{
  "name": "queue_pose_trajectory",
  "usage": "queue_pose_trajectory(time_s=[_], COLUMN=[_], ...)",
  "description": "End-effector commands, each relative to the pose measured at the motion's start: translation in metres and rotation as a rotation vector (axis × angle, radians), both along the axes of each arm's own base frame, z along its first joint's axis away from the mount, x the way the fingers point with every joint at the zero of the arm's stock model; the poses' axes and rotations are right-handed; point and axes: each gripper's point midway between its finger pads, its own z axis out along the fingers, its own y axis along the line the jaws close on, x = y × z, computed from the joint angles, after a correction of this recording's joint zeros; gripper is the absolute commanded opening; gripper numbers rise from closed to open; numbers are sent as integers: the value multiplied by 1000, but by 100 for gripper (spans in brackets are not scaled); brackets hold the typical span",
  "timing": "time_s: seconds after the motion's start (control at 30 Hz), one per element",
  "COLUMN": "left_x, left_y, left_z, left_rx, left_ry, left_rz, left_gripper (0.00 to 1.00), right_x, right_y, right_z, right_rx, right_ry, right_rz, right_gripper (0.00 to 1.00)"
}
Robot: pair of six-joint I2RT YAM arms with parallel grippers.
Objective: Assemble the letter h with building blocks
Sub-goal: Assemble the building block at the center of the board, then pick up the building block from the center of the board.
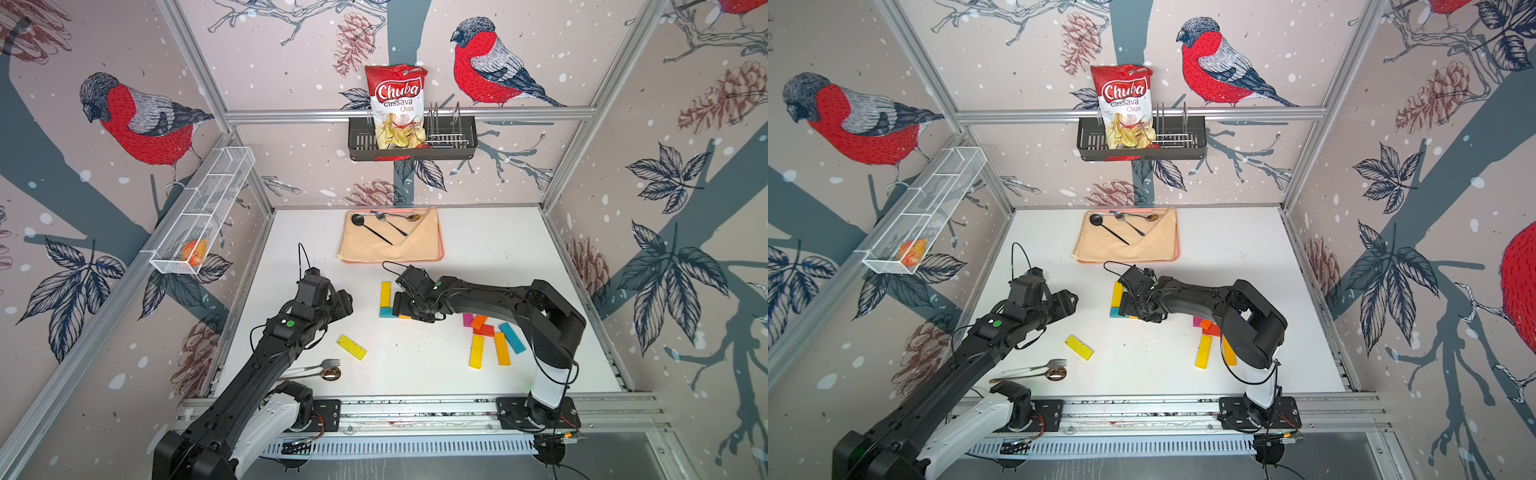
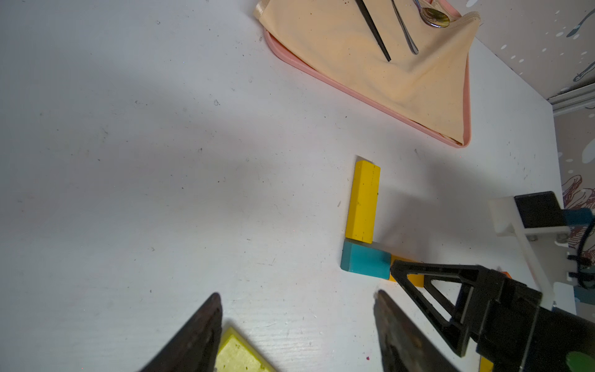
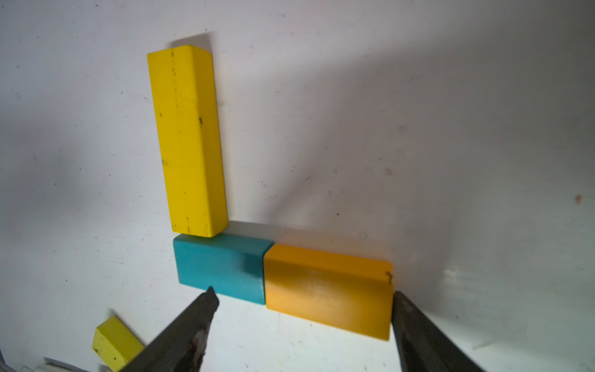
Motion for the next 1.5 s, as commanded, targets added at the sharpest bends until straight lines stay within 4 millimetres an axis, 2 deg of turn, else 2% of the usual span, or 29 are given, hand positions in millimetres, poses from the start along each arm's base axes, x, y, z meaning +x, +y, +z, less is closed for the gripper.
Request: queue_pose_trajectory(time_s=[0.0, 0.2, 0.3, 0.47, 0.53, 0.67, 0.77, 0.87, 1.0, 1.27, 1.33, 1.47], left_x=[3, 3, 3, -4, -13, -47, -69, -78, -83, -90, -88, -79], left_y=[-2, -2, -2, -2, -8, -34, -34, -33, -39, -34, -31, -38], left_z=[3, 2, 2, -7, -15, -35, -53, -64, -75, -98, -100, -100], left_rx=[-9, -7, -4, 8, 24, 83, 107, 87, 64, 69, 86, 92], left_ry=[-18, -15, -10, 39, 83, 176, 241, 269, 315, 375, 372, 350], left_rz=[-9, -8, -7, 10, 3, -43, -1, 29, 31, 91, 107, 88], left_gripper=[73, 73, 74, 76, 76, 76, 74, 71, 67, 65, 67, 68], right_x=[2, 2, 4, 7, 9, 8, 6, 4, 2, -2, -3, -4], right_y=[-3, -7, -15, -26, -30, -41, -45, -48, -55, -68, -71, -75], right_z=[0, -2, -1, 20, 32, 45, 52, 57, 58, 59, 60, 63], right_rx=[-19, -35, -67, -96, -118, -137, -135, -134, -138, -126, -125, -122], right_ry=[-5, 1, -7, -70, -103, -133, -150, -163, -169, -176, -180, -184], right_rz=[-6, -13, -35, -60, -63, -76, -78, -79, -84, -98, -101, -102], right_gripper=[86, 86, 86, 88, 88, 88, 88, 88, 88, 87, 87, 87])
